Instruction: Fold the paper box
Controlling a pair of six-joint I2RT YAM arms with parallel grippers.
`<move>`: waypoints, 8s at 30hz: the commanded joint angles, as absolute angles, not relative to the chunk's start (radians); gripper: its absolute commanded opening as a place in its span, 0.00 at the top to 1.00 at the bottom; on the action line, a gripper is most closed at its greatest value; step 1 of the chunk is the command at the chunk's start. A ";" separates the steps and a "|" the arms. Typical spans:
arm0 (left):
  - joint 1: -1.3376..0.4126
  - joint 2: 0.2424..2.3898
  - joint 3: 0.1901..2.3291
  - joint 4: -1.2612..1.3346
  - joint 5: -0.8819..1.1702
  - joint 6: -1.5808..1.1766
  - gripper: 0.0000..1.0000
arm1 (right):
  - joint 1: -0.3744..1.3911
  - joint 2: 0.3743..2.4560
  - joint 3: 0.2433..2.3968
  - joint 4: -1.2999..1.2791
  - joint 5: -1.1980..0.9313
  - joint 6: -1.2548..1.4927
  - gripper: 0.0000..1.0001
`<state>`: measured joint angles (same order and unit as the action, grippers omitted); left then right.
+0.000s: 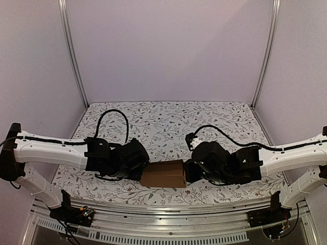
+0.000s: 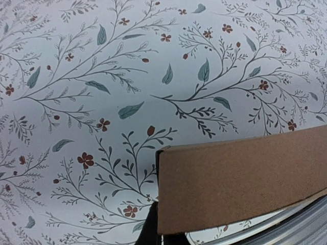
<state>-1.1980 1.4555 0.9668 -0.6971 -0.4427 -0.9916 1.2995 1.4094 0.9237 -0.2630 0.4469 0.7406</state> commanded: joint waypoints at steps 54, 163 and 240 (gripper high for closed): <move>-1.276 1.517 0.995 -0.687 -0.523 -0.962 1.00 | 1.119 1.379 0.981 -0.229 0.091 0.995 1.00; -1.284 1.514 1.048 -0.788 -0.509 -0.967 1.00 | 1.141 1.293 0.955 -0.369 0.162 0.649 0.54; -1.038 1.146 0.795 -0.428 0.055 -0.773 0.65 | 1.480 1.993 1.042 -0.101 0.793 0.953 1.00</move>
<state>-1.0981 1.0672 0.7811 -0.5171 -0.0658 -0.8444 1.4597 1.9129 1.1168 0.0341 0.8894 0.9096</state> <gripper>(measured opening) 0.377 0.005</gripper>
